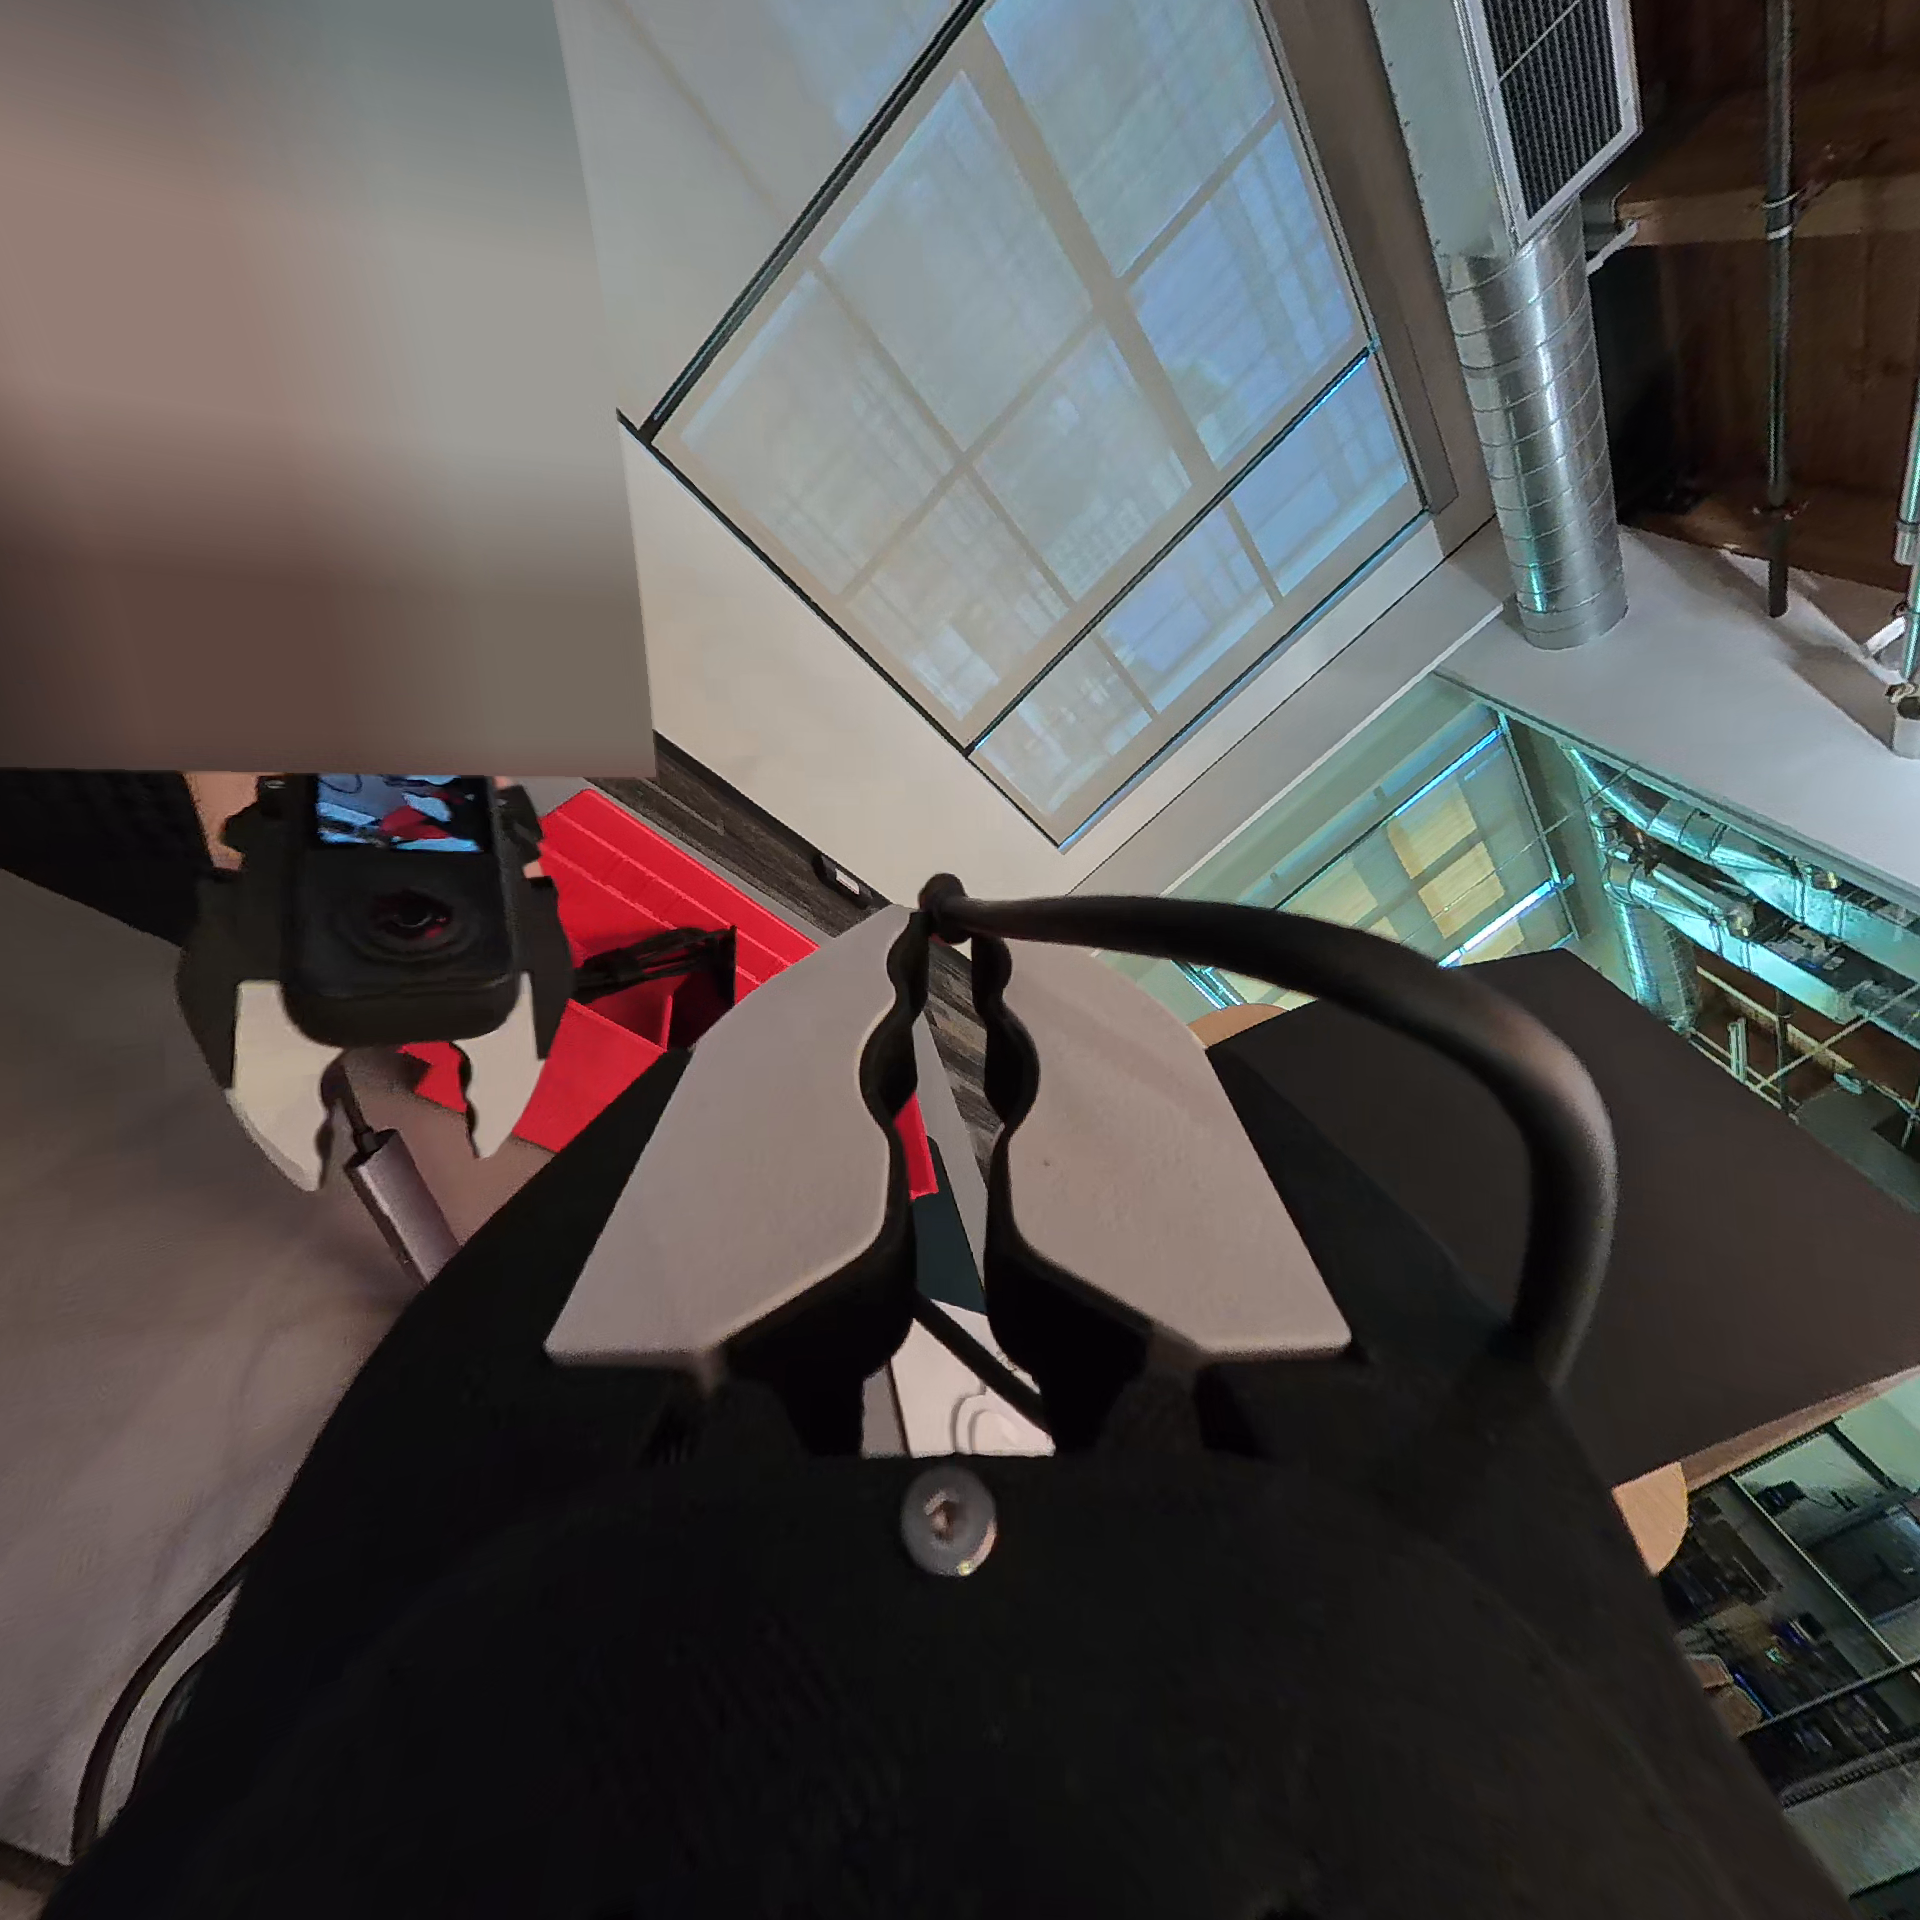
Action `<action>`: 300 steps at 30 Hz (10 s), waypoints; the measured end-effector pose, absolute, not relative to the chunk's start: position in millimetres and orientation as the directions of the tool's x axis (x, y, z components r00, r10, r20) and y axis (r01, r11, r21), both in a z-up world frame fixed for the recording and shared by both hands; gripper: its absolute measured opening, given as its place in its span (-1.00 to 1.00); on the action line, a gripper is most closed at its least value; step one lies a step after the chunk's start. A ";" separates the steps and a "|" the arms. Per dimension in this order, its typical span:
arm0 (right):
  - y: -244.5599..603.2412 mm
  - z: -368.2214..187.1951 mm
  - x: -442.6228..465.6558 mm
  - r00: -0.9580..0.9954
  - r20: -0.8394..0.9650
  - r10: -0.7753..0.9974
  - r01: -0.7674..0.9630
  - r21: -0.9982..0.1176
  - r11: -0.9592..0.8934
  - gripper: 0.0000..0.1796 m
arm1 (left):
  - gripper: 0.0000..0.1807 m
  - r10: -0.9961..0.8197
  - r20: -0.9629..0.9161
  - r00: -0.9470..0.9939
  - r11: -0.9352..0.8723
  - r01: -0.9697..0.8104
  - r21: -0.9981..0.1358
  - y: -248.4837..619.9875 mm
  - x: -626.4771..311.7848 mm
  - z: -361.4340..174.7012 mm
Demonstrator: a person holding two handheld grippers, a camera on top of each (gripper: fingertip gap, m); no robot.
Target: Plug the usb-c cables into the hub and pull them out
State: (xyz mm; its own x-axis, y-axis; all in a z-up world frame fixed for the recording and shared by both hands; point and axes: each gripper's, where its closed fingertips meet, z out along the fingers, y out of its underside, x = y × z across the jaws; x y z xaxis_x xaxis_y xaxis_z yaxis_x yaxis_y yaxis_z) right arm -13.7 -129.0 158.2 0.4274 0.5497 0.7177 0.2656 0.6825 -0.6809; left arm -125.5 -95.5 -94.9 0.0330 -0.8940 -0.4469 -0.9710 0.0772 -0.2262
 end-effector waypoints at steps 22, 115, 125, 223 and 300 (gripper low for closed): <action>-134.1 167.6 -1.5 0.448 0.713 0.539 0.250 -0.679 0.691 -0.91 | -0.66 -0.840 -0.534 -0.096 0.135 -0.990 -0.033 -50.4 -124.1 -120.2; -78.5 89.1 -27.5 0.302 0.746 0.594 0.543 -0.646 0.536 -0.91 | -0.90 -0.737 -0.664 0.124 0.397 -0.716 -0.574 -19.7 -52.4 26.7; -78.7 77.6 -31.7 0.209 0.842 0.498 0.601 -0.512 0.614 -0.91 | -0.90 -0.666 -0.743 0.065 0.512 -0.684 -0.519 -32.1 -44.9 32.5; -98.4 86.0 -26.1 0.165 0.833 0.528 0.563 -0.519 0.643 -0.90 | -0.91 -0.644 -0.765 0.022 0.621 -0.568 -0.539 -81.9 -37.7 62.6; -115.4 94.3 -4.6 0.142 0.780 0.610 0.557 -0.572 0.602 -0.92 | -0.91 -0.576 -0.816 0.055 0.643 -0.586 -0.493 -95.8 -22.9 75.1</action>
State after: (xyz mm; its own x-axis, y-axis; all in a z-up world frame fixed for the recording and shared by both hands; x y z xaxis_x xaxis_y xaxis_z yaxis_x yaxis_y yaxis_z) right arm -4.6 -115.4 94.3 0.1423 0.6100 0.7795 0.5570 0.6017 -0.5725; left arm -22.9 -95.8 75.1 0.0551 -0.5755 -0.8159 -0.5860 0.6430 -0.4931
